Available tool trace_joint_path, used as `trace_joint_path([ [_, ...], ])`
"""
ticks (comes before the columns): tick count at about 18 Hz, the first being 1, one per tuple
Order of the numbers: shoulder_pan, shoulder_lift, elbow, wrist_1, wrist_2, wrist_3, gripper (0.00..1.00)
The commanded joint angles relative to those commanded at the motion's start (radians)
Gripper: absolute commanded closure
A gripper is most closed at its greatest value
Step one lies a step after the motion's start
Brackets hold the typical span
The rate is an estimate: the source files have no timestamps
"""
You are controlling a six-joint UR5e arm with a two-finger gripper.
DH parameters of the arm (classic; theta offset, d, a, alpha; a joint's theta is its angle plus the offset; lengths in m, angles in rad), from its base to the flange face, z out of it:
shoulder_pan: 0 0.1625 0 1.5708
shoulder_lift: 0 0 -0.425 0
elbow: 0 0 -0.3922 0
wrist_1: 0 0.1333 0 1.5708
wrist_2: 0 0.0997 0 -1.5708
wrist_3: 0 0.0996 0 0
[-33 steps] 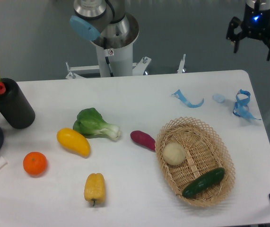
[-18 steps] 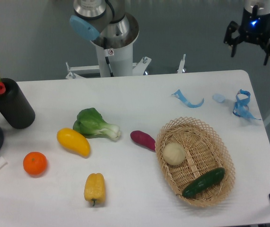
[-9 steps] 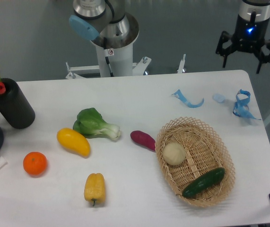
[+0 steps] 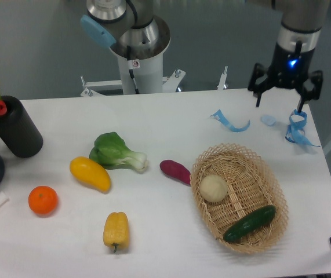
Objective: Pick up the yellow pepper from the table
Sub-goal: 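Move the open gripper over the basket toward the yellow bell pepper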
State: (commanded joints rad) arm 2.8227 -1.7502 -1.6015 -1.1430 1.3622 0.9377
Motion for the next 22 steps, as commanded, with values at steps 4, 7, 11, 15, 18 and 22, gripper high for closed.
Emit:
trace_joint_path([
  [4, -0.069, -0.018, 0.003, 0.022, -0.003, -0.158, 0.00],
  [7, -0.110, -0.044, 0.023, 0.023, -0.053, -0.247, 0.00],
  [11, -0.176, -0.092, 0.058, 0.037, -0.112, -0.364, 0.00],
  [15, -0.268, -0.166, 0.066, 0.172, -0.109, -0.482, 0.00],
  [18, -0.331, -0.196, 0.074, 0.204, -0.103, -0.539, 0.00],
  [22, -0.400, -0.236, 0.077, 0.206, -0.087, -0.540, 0.00],
])
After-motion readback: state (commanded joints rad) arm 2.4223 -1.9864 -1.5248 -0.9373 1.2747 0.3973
